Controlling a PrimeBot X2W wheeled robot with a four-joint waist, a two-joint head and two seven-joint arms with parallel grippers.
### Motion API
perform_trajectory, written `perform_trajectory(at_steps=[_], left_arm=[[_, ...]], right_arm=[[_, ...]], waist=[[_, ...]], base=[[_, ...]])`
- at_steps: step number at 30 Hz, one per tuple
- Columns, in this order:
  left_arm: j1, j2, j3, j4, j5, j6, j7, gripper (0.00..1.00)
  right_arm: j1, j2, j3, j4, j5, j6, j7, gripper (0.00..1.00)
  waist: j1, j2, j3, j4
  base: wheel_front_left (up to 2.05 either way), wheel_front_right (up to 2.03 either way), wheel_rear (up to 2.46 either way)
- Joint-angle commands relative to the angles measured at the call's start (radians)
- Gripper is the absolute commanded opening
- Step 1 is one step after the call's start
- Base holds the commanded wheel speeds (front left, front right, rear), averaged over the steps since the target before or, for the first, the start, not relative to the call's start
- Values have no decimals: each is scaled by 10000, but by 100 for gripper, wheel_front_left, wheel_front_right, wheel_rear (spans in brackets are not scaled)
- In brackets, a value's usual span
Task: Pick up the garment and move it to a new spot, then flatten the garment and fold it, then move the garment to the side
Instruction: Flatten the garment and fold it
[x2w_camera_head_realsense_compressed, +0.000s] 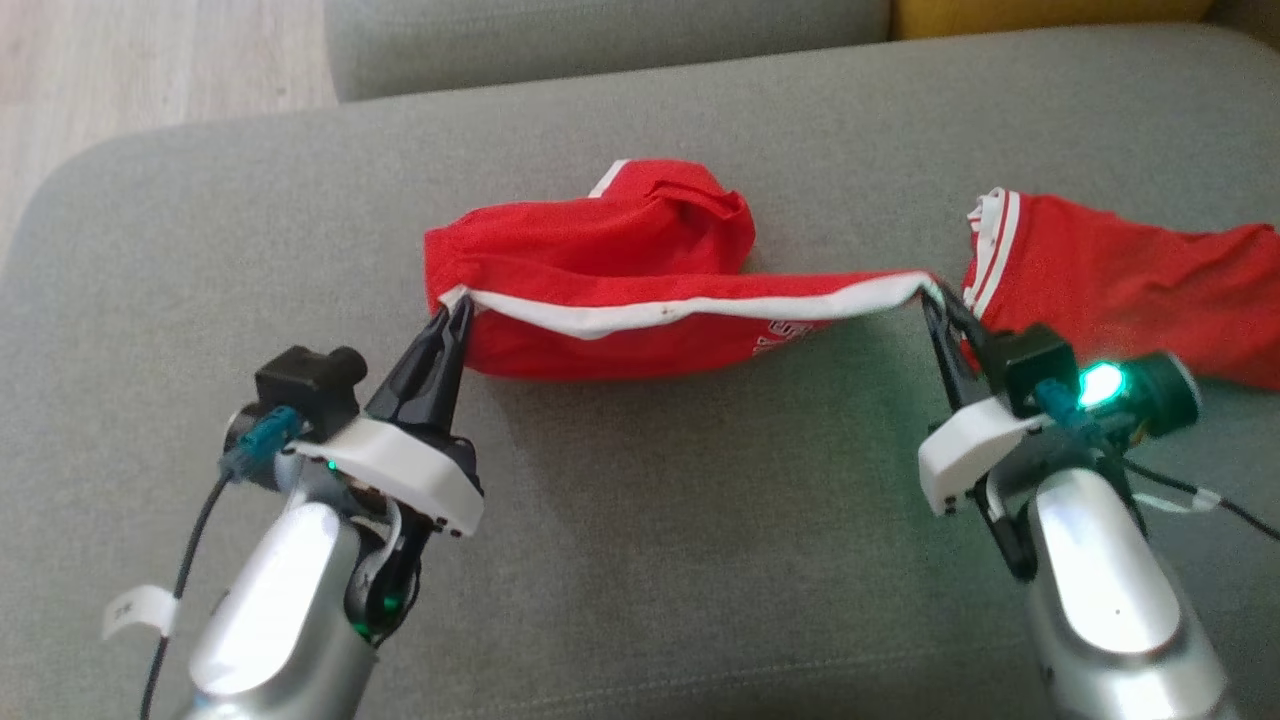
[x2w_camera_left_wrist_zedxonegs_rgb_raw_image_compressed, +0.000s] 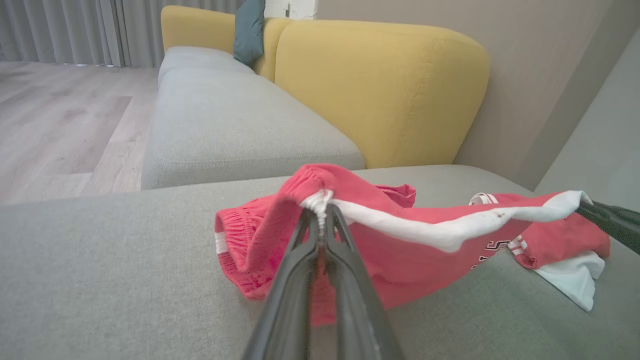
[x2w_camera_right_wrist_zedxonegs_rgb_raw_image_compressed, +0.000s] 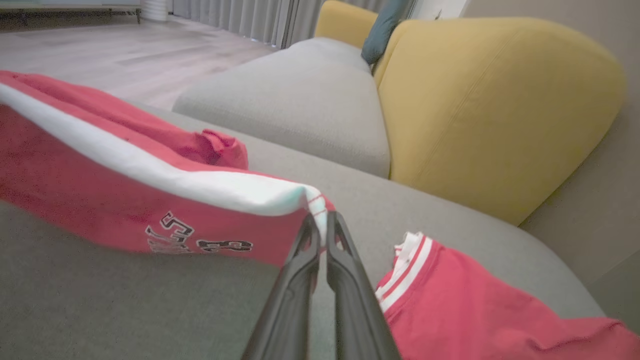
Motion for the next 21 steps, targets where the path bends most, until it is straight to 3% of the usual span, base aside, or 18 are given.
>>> perform_trajectory(at_steps=[1, 13, 21], left_arm=[[-296, 382, 320, -581, 97, 50, -35, 0], [-980, 974, 566, -2752, -263, -36, 1030, 0], [-1368, 1308, 1052, -4879, -478, 485, 2006, 0]], right_arm=[[-566, -12, 185, -568, -104, -7, -183, 0], [-1906, -426, 421, -2391, 259, -7, -392, 0], [-1959, -739, 547, -4592, 928, -7, 363, 0]], waist=[[0, 0, -225, 1], [0, 0, -1369, -43], [0, 0, -2040, -12]], base=[[0, 0, 0], [0, 0, 0], [0, 0, 0]])
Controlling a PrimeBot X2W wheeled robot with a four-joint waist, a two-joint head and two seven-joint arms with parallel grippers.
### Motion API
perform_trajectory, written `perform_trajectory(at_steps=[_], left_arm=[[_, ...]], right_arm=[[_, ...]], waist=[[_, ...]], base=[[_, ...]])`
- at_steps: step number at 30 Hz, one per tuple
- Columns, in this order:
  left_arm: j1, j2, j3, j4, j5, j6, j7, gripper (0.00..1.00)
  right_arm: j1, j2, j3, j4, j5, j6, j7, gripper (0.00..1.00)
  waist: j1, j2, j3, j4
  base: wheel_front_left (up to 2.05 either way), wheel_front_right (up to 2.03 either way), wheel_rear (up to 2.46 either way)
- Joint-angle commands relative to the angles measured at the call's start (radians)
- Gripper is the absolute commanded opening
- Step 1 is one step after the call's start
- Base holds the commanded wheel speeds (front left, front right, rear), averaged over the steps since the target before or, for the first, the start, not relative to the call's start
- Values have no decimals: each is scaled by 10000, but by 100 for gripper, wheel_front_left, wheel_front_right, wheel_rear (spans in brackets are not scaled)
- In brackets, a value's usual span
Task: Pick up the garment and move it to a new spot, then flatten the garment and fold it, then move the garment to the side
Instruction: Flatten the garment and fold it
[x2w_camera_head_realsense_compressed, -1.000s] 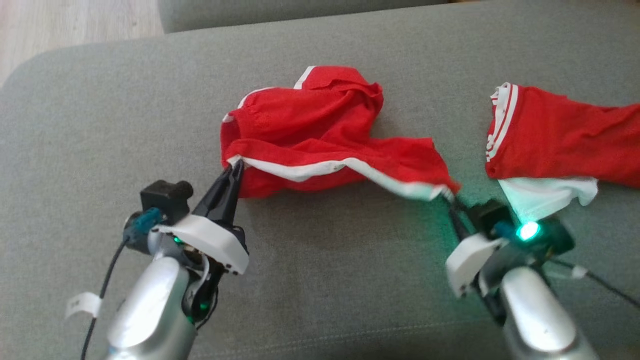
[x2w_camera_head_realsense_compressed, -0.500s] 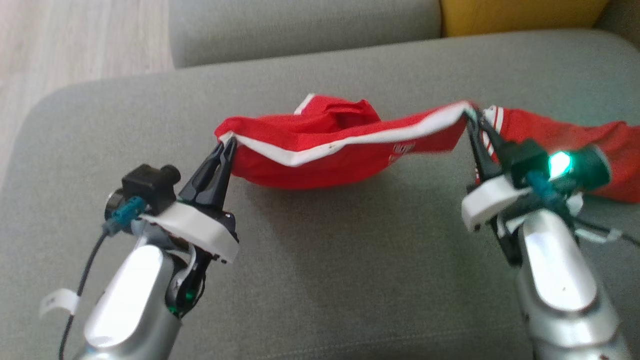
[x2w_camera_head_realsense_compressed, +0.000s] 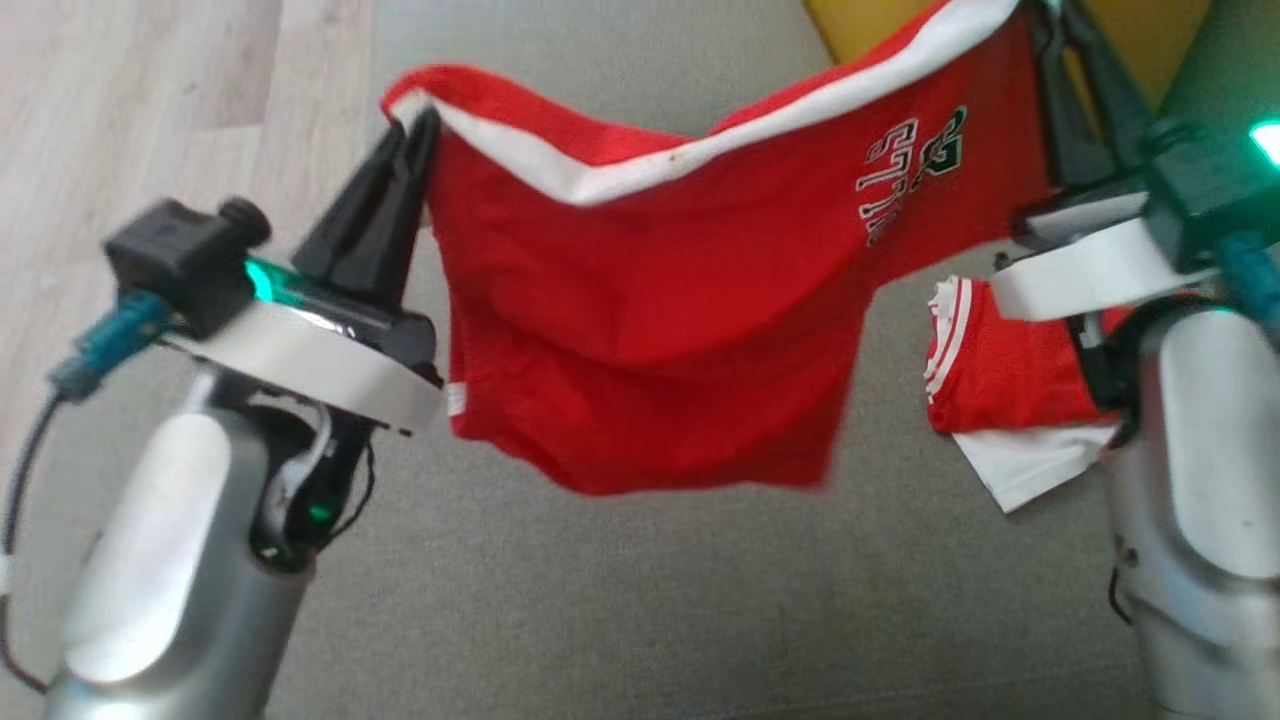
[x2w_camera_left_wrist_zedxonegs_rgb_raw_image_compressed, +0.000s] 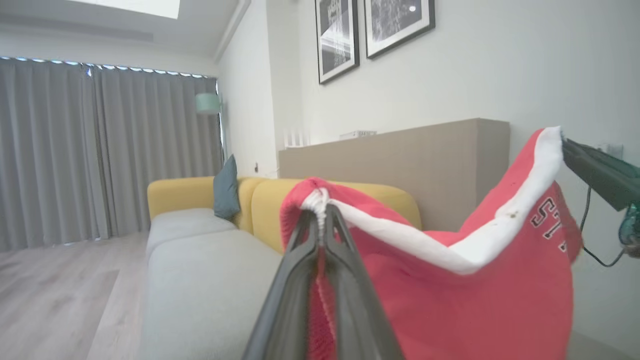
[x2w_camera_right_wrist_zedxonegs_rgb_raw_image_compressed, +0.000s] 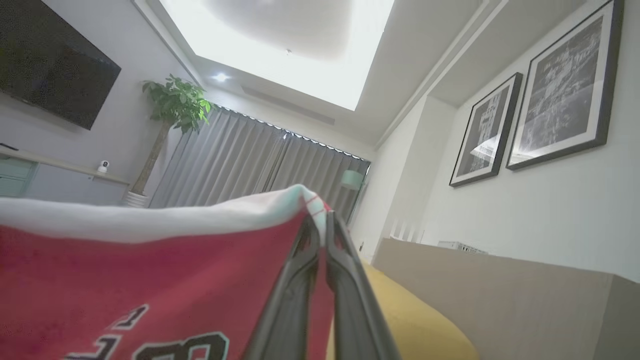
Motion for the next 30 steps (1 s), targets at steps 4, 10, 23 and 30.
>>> perform_trajectory(at_steps=[4, 10, 23, 30], left_arm=[[-847, 253, 742, -1233, -173, 458, 431, 0], [-863, 458, 816, -2148, -293, 722, 1231, 0], [-2247, 1186, 1166, 279, -748, 18, 1785, 0], [-4859, 1117, 1437, 3444, -1004, -545, 1241, 0]], right_arm=[[29, -95, 224, -1379, 355, -7, 659, 0], [325, -138, 274, -2598, 482, -7, 1448, 0], [-2178, -193, 542, -220, 870, -7, 2022, 0], [-5779, 84, 744, 3489, 628, -7, 1187, 0]], waist=[[0, 0, -198, 105], [0, 0, -100, 186], [0, 0, 1781, 115], [0, 0, 3388, -15]], base=[[0, 0, 0], [0, 0, 0], [0, 0, 0], [0, 0, 0]])
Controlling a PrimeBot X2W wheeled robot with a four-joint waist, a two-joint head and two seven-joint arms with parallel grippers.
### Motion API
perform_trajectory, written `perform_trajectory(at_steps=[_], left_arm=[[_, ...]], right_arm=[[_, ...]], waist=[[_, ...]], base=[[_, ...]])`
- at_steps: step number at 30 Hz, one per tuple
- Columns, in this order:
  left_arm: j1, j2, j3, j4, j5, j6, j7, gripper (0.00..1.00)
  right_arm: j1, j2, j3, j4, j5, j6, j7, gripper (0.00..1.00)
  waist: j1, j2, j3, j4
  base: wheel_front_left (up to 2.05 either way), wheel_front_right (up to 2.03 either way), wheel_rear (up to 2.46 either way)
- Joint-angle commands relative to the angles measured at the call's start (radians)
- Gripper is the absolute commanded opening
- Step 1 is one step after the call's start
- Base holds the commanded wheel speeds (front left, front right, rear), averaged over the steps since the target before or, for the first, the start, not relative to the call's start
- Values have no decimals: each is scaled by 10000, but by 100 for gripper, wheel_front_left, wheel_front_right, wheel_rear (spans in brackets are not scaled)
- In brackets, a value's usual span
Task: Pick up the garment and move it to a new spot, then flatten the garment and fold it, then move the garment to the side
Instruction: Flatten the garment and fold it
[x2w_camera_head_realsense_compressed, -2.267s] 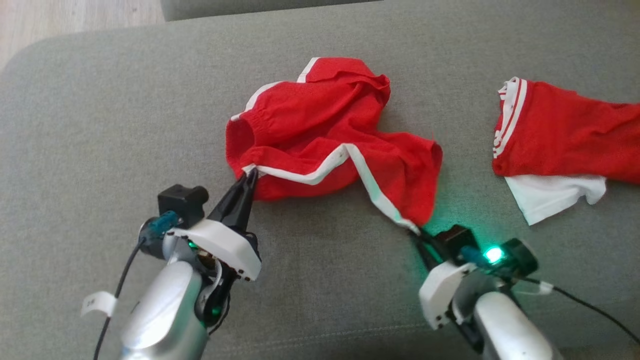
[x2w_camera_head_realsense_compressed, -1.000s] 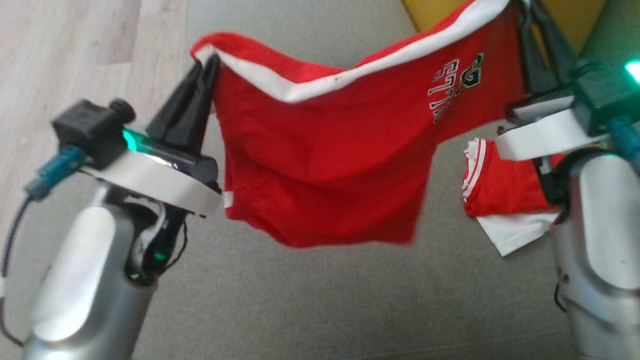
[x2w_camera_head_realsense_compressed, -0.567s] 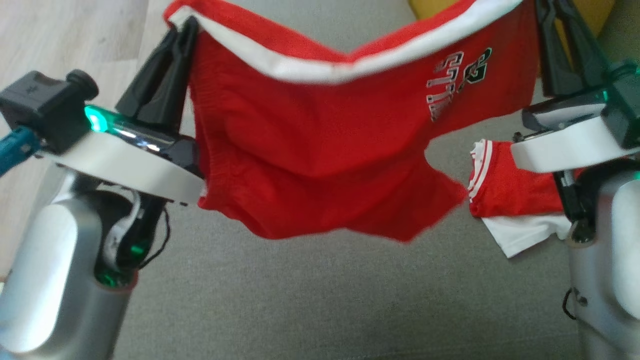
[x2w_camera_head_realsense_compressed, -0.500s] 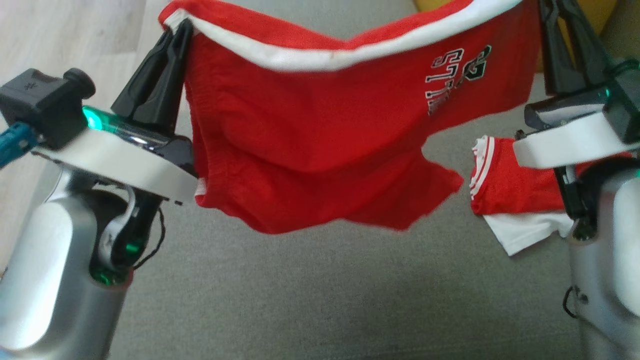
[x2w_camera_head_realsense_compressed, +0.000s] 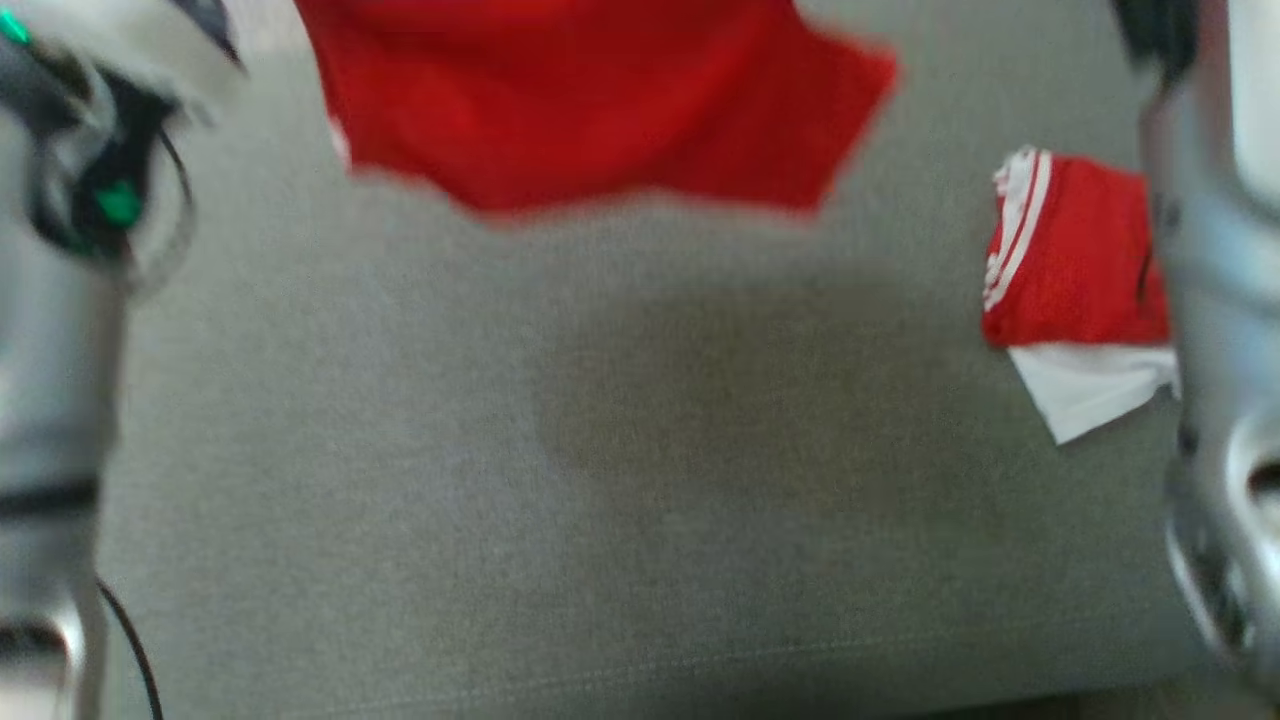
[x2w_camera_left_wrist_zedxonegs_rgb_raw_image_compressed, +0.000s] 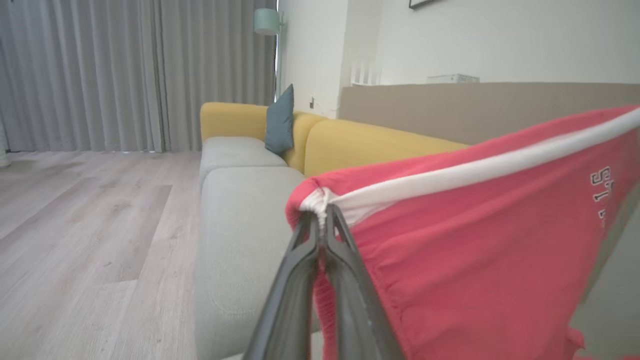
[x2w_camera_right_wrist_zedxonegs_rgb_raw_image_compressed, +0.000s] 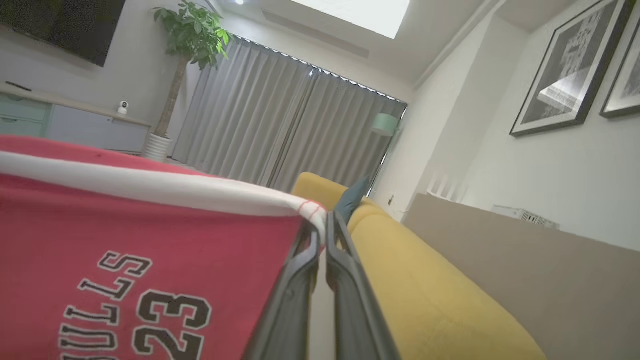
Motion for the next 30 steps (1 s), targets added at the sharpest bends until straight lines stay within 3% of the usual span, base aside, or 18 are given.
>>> perform_trajectory(at_steps=[1, 5, 9, 13, 20, 30], left_arm=[[-808, 449, 586, 51, 48, -9, -193, 0], [-2826, 344, 701, 1730, 316, -122, -1321, 0], [-4459, 107, 685, 2990, 568, -210, -2636, 0], [-4988, -361, 305, 4365, 614, -408, -3588, 0], [-3878, -728, -434, 4744, 166, -493, -3810, 0], [-299, -148, -1306, 2937, -82, -497, -3817, 0]], right_arm=[[-721, 207, 40, 7, -224, -9, -215, 0], [-2976, 542, -708, 1798, -1090, -9, -1293, 0], [-4260, 745, -2026, 2624, -2053, -9, -2391, 0], [-4152, 769, -2035, 3736, -1328, -9, -3188, 0], [-2671, 772, -1559, 4939, -719, -9, -3430, 0], [143, 773, 417, 5499, -487, -9, -3476, 0]], waist=[[-3, 0, 940, -153], [-3, 0, 1814, -280], [-3, 0, 2509, -346], [-3, 0, 2986, -300], [-3, 0, 3252, -53], [-3, 0, 2202, 219]], base=[[0, 0, 0], [0, 0, 0], [0, 0, 0], [0, 0, 0], [0, 0, 0], [0, 0, 0]])
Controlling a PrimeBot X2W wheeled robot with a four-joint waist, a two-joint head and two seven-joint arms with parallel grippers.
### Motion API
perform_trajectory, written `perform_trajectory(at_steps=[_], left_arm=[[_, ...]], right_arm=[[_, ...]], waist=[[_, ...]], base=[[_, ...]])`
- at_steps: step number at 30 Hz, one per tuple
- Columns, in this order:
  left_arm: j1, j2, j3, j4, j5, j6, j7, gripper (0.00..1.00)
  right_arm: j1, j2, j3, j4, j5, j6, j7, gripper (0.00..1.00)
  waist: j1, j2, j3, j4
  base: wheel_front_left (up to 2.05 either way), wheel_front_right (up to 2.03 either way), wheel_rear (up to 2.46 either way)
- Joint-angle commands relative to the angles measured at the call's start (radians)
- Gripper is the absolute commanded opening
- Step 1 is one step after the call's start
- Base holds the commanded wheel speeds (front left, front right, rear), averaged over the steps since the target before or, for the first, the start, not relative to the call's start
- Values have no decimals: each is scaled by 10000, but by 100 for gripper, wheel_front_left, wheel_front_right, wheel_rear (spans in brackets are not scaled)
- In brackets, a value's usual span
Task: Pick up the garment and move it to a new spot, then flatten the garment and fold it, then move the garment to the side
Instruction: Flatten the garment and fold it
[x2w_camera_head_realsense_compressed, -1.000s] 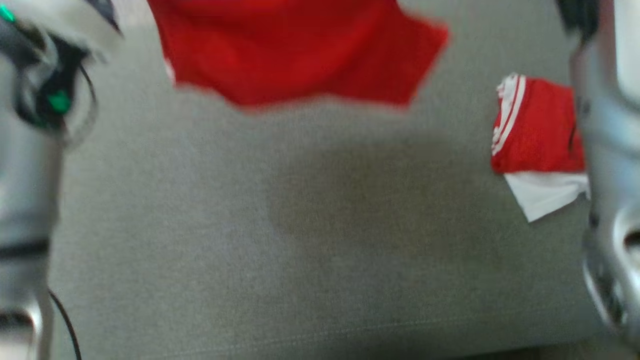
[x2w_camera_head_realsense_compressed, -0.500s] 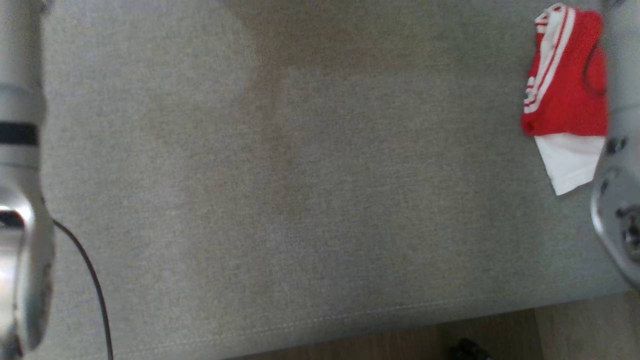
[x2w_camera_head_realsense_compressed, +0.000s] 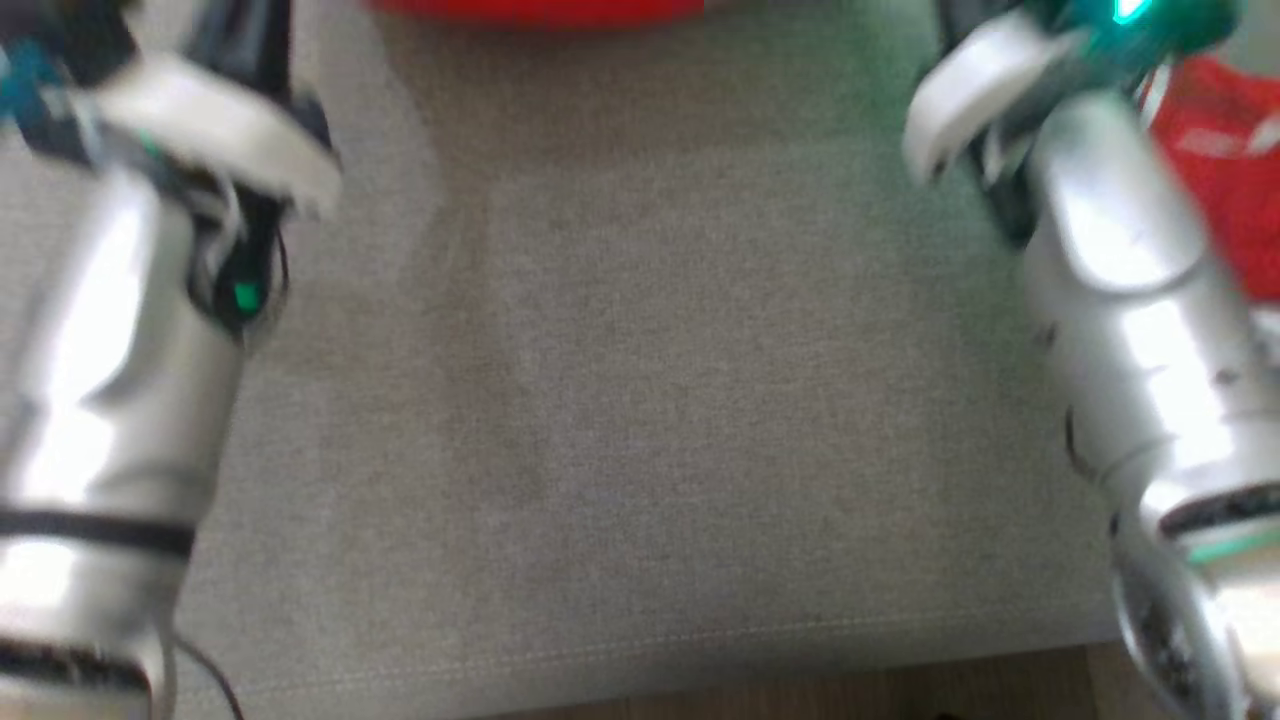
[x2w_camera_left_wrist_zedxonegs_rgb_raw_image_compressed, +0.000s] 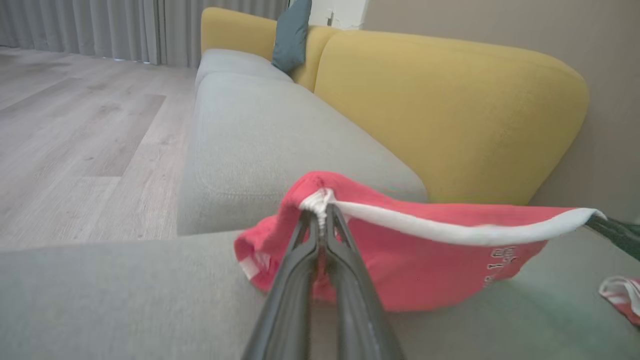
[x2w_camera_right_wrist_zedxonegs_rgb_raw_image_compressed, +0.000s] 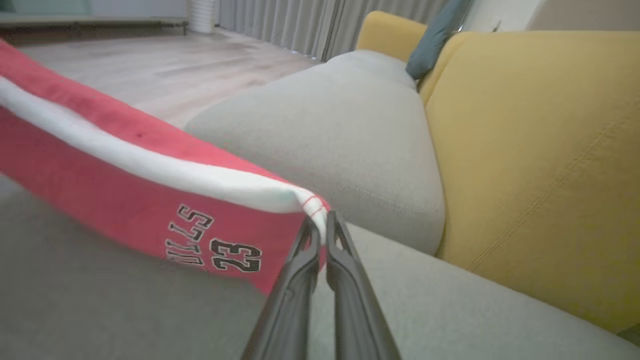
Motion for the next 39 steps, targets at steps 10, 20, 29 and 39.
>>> perform_trajectory(at_steps=[10, 20, 29, 39], left_arm=[[3045, 998, -596, -1424, 416, 14, -60, 0], [4931, 932, -1137, -2029, 1142, 14, -60, 0], [6734, 801, -964, -2682, 1337, 14, -60, 0], [8737, 1129, -861, -3980, 1228, 92, -17, 0]], right_arm=[[1750, 55, 1947, 841, 640, -11, 315, 0], [2700, -866, 4349, 1117, 2341, -11, 1057, 0], [3972, -2728, 7091, -907, 5235, -11, 2736, 0], [5227, -6426, 8616, -5529, 8550, -11, 6156, 0]], waist=[[0, 0, -1705, -130], [0, 0, -2934, -341], [0, 0, -4031, -385], [0, 0, -4431, -357]], base=[[0, 0, 0], [0, 0, 0], [0, 0, 0], [0, 0, 0]])
